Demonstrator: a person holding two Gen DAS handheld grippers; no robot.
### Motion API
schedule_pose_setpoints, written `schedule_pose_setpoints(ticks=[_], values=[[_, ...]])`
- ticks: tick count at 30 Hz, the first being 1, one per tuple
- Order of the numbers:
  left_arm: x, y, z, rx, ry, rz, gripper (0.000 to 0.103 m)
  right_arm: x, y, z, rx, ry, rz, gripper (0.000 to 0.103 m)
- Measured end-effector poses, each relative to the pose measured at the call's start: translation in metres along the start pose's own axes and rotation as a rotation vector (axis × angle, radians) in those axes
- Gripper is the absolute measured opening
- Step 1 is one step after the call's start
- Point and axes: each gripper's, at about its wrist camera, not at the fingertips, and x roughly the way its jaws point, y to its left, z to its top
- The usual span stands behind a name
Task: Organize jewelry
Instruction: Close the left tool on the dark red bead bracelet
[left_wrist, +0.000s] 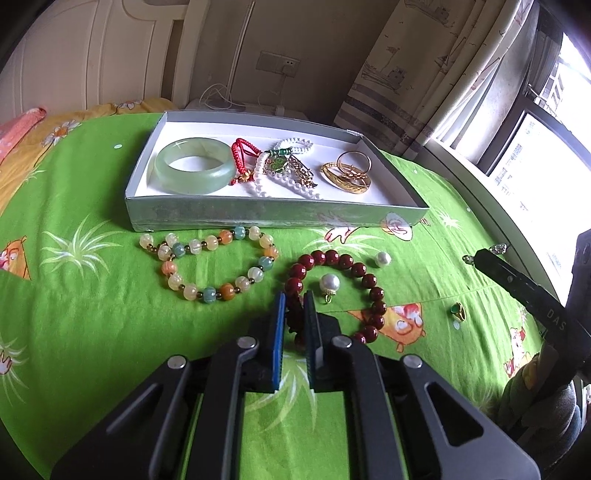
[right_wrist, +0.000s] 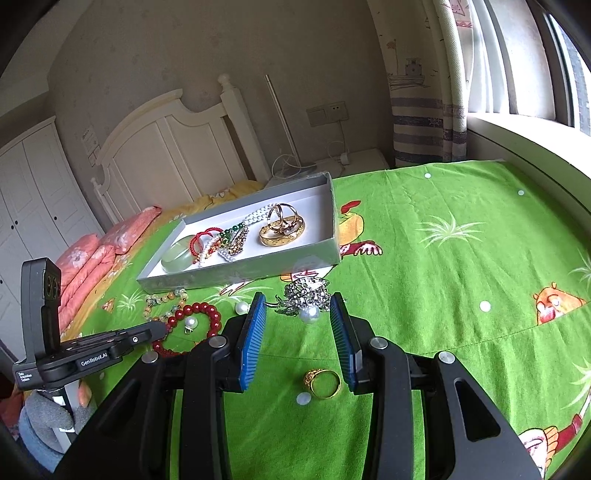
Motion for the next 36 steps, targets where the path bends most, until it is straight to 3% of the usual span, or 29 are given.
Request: schedule_pose_setpoints(ticks=[10, 15, 16, 22, 24, 26, 28, 29, 33, 36], values=[[-0.037, -0.035, 0.029, 0.161, -0.072, 0.125, 0.009, -0.008, 0.003, -0.001, -0.014, -0.025, 0.044, 0.036], [-0.044, -0.053, 0.05, 0.23, -0.08, 0.136, 0.009, -0.008, 0.005, 0.001, -0.015, -0.022, 0.05, 0.036], [-0.045, -0.055, 0.054, 0.24, -0.08, 0.133, 0.0, -0.009, 0.004, 0.001, -0.013, -0.022, 0.05, 0.036], [-0.053, -0.071, 0.074, 0.302, -0.093, 0.13, 0.0, -0.007, 0.004, 0.001, -0.005, -0.02, 0.052, 0.036], [-0.053, -0.072, 0.077, 0.317, -0.058, 0.106, 0.0, -0.007, 0.003, 0.001, -0.006, -0.021, 0.052, 0.036], [-0.052, -0.067, 0.075, 0.3, -0.043, 0.112, 0.002, -0.007, 0.002, 0.002, -0.004, -0.022, 0.054, 0.036], [-0.045, -0.053, 0.069, 0.244, -0.012, 0.121, 0.031, -0.006, 0.001, 0.002, -0.001, -0.021, 0.058, 0.036], [-0.045, -0.043, 0.063, 0.211, -0.012, 0.129, 0.036, -0.007, 0.001, 0.002, 0.0, -0.021, 0.06, 0.036], [-0.038, -0.009, 0.032, 0.096, 0.048, 0.114, 0.038, -0.005, 0.002, 0.001, -0.007, -0.014, 0.063, 0.036], [-0.027, -0.009, 0.017, 0.122, 0.078, 0.119, 0.038, -0.004, 0.004, 0.001, -0.017, -0.012, 0.06, 0.036]])
